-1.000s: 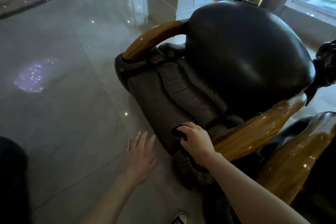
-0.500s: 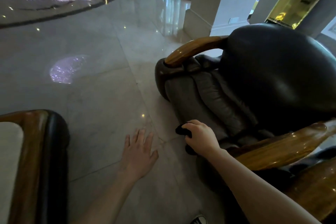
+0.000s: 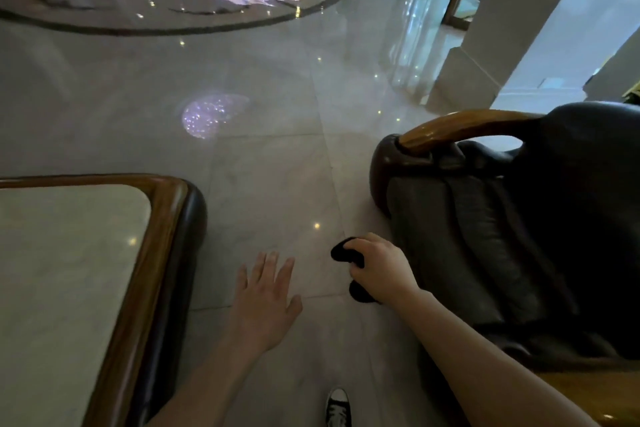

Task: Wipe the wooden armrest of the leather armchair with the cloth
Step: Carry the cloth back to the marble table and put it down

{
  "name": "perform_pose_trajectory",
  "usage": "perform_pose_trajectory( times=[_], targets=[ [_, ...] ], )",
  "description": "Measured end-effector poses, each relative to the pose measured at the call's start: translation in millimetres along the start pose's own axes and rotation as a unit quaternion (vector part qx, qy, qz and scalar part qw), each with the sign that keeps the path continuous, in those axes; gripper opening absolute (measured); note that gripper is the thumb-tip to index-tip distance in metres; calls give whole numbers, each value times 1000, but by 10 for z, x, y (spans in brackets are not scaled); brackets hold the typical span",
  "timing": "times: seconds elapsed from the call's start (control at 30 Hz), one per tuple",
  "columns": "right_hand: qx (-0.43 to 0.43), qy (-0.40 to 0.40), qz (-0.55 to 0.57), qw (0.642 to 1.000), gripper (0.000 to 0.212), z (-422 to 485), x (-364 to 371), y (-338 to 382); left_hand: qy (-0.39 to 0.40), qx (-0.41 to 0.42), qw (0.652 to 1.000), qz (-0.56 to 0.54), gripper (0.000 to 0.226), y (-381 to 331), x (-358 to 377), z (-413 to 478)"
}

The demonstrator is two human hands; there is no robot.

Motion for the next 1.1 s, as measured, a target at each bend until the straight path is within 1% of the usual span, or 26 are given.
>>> perform_pose_trajectory(
  times=[0.13, 0.27, 0.33, 0.4, 0.5, 0.63, 0.7, 0.77, 0.93, 1.1],
  targets=[
    [-68, 48, -8, 996, 42, 530, 240, 321, -16, -78, 997, -10, 77, 437, -29, -26],
    [-143, 91, 14, 985, 42, 1005, 470, 716, -3, -163, 987, 6, 75, 857, -48, -126],
    [-170, 100, 22, 980, 41, 1154, 551, 891, 1, -192, 981, 14, 75, 1026, -76, -175],
    [-211, 120, 20, 970, 41, 1336, 686, 1112, 7, -232, 973, 16, 75, 1224, -82, -269],
    [-259, 157, 10, 953, 40, 1522, 883, 1457, -5, -281, 960, 2, 70, 1507, -80, -425],
    [-295, 186, 10, 937, 41, 1681, 1188, 1939, 1, -337, 942, 1, 73, 1896, -95, -599],
    [-310, 200, 1, 930, 42, 1751, 1373, 2189, -1, -354, 935, -2, 74, 2094, -131, -683],
    [-322, 203, -5, 925, 41, 1819, 1584, 2441, -17, -363, 931, -28, 70, 2326, -125, -763],
    [-336, 227, -24, 914, 38, 1988, 2145, 3071, -32, -386, 919, -74, 70, 3056, 56, -908],
    [-339, 257, -46, 904, 39, 2166, 2655, 3540, -15, -386, 918, -85, 70, 3671, 324, -984]
  ],
)
Point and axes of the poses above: each hand's wrist, its own z-axis towards the middle knuckle, its own x-axis out of the palm, y = z × x, the point moved 1 cm from there along z, towards the middle knuckle, and after that the axes turned 4 degrees about -x, right-handed, at the moved point
